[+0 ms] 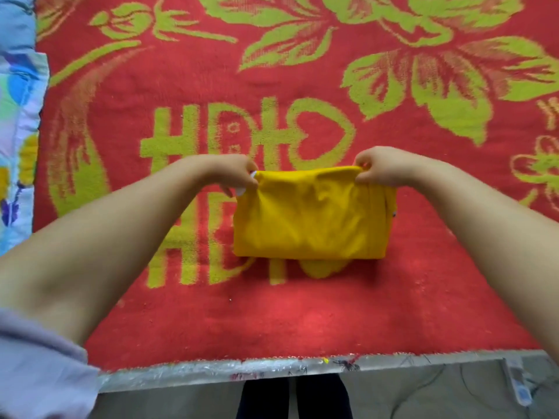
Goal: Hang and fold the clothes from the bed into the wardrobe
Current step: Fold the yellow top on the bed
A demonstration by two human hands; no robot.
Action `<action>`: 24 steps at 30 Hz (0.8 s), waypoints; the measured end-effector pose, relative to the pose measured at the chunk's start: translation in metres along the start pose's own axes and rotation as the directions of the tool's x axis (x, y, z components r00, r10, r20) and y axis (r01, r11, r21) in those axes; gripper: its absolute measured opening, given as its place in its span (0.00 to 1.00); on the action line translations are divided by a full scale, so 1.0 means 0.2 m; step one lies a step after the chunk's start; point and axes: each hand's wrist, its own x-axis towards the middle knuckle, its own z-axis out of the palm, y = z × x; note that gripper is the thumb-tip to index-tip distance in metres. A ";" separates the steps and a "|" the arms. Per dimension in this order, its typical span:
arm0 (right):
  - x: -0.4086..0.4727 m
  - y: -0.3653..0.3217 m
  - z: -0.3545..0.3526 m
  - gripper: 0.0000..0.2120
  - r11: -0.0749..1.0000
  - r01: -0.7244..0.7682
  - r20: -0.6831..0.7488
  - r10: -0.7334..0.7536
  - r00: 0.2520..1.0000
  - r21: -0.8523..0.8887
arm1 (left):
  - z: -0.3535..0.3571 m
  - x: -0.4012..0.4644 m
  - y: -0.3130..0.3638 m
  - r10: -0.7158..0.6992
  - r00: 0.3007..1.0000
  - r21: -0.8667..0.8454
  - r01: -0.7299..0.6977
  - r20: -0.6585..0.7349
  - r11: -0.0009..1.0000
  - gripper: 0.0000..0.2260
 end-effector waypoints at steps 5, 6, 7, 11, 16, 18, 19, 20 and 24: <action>0.21 0.05 0.19 0.18 0.993 -0.119 -0.253 0.118 0.960 0.010 | 0.10 0.26 -0.07 -0.144 0.968 0.067 0.161 -0.206 0.985 0.13; 0.23 0.07 0.25 0.19 0.989 -0.144 -0.281 0.145 0.949 0.025 | 0.15 0.29 -0.09 -0.193 0.951 0.054 0.212 -0.243 0.976 0.20; 0.24 0.08 0.30 0.21 0.984 -0.166 -0.328 0.178 0.928 0.064 | 0.20 0.30 -0.09 -0.231 0.923 0.029 0.252 -0.309 0.967 0.25; 0.10 0.02 0.41 0.30 0.995 -0.095 -0.577 0.064 0.814 -0.022 | 0.38 0.18 -0.06 0.090 0.766 0.273 0.115 -0.637 0.955 0.34; -0.17 -0.11 0.74 0.48 0.900 0.200 -0.067 -0.244 0.968 -0.387 | 0.80 -0.04 -0.03 0.321 0.898 0.551 -0.111 -0.301 0.827 0.46; -0.20 -0.05 0.84 0.51 0.894 0.135 -0.057 -0.176 0.983 -0.427 | 0.92 -0.04 -0.04 0.266 0.919 0.568 -0.056 -0.293 0.821 0.49; -0.19 -0.03 0.86 0.51 0.895 0.093 -0.099 -0.150 0.984 -0.437 | 0.95 -0.01 -0.05 0.240 0.917 0.555 -0.025 -0.319 0.832 0.50; -0.17 -0.01 0.87 0.50 0.894 0.060 -0.151 -0.141 0.979 -0.443 | 0.95 0.02 -0.04 0.222 0.909 0.532 0.000 -0.353 0.847 0.50; -0.07 -0.06 0.83 0.36 0.880 -0.018 -0.239 -0.109 0.965 -0.475 | 0.92 0.08 0.01 0.185 0.889 0.518 0.067 -0.419 0.853 0.36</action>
